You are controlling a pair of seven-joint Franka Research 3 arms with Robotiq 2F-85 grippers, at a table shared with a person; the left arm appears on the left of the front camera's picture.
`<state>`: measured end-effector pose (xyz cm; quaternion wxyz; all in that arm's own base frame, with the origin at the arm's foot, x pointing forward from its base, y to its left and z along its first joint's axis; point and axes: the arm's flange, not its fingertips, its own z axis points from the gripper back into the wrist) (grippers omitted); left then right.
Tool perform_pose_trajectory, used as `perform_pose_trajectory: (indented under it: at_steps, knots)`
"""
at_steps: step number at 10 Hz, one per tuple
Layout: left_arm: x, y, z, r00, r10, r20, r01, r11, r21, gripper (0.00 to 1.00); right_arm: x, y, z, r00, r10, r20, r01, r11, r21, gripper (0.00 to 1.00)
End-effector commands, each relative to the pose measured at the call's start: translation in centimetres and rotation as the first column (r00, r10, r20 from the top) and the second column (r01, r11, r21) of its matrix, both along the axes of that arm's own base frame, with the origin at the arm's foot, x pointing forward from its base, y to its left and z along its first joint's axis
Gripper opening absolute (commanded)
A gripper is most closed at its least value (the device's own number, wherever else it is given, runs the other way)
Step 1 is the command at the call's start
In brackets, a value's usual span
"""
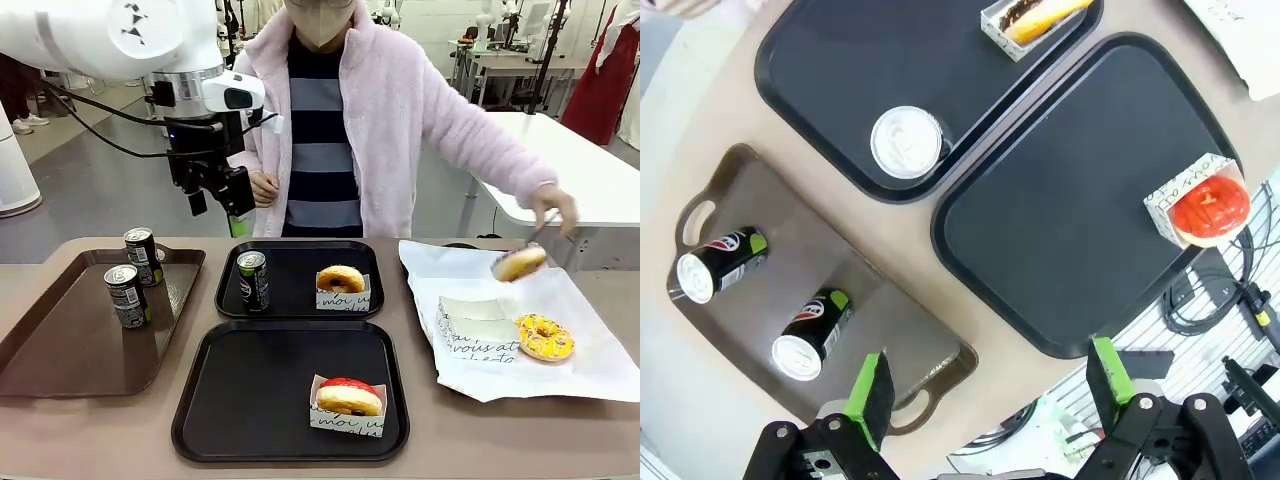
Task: Set up donuts and drinks on trays.
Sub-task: Pick up one Pepsi coke from the Handle tray and place it on the Flat Tray without a Pepsi coke.
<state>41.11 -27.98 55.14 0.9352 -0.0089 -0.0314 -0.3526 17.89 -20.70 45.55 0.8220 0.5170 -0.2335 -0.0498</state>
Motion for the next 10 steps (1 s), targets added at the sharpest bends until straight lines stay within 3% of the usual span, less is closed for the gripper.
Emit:
perform_pose_trajectory:
  at_steps: [1, 4, 6, 7, 8, 9, 10]
  knots:
    - [0.5, -0.6, -0.1, 1.000, 0.005, 0.002, -0.005, 1.000, -0.003, 1.00, 0.2, -0.1, 0.1, 1.000, -0.003, 0.026, 0.002, 1.000, 0.020, 1.00]
    - [0.1, -0.1, -0.2, 1.000, -0.002, -0.003, 0.002, 1.000, 0.000, 1.00, 0.2, -0.1, 0.1, 1.000, -0.003, 0.026, 0.002, 1.000, 0.020, 1.00]
    - [-1.1, 8.2, -1.5, 0.995, 0.086, -0.059, -0.081, 0.993, 0.084, 1.00, 0.2, -0.1, 0.1, 1.000, -0.003, 0.026, 0.002, 1.000, 0.020, 1.00]
    - [-2.7, 11.3, -3.1, 0.969, 0.239, -0.056, -0.236, 0.970, 0.065, 1.00, 0.2, -0.1, 0.1, 1.000, -0.003, 0.026, 0.002, 1.000, 0.020, 1.00]
    - [-2.1, 13.2, -3.6, 0.945, 0.317, -0.082, -0.312, 0.948, 0.064, 1.00, 0.2, -0.1, 0.1, 1.000, -0.003, 0.026, 0.002, 1.000, 0.020, 1.00]
    - [-0.7, 14.6, -3.7, 0.925, 0.377, -0.054, -0.369, 0.922, 0.116, 1.00, 0.2, -0.1, 0.1, 1.000, -0.003, 0.026, 0.002, 1.000, 0.020, 1.00]
    - [-1.7, 15.1, -4.7, 0.862, 0.507, 0.019, -0.500, 0.844, 0.193, 1.00, 0.2, -0.1, 0.1, 1.000, -0.003, 0.026, 0.002, 1.000, 0.020, 1.00]
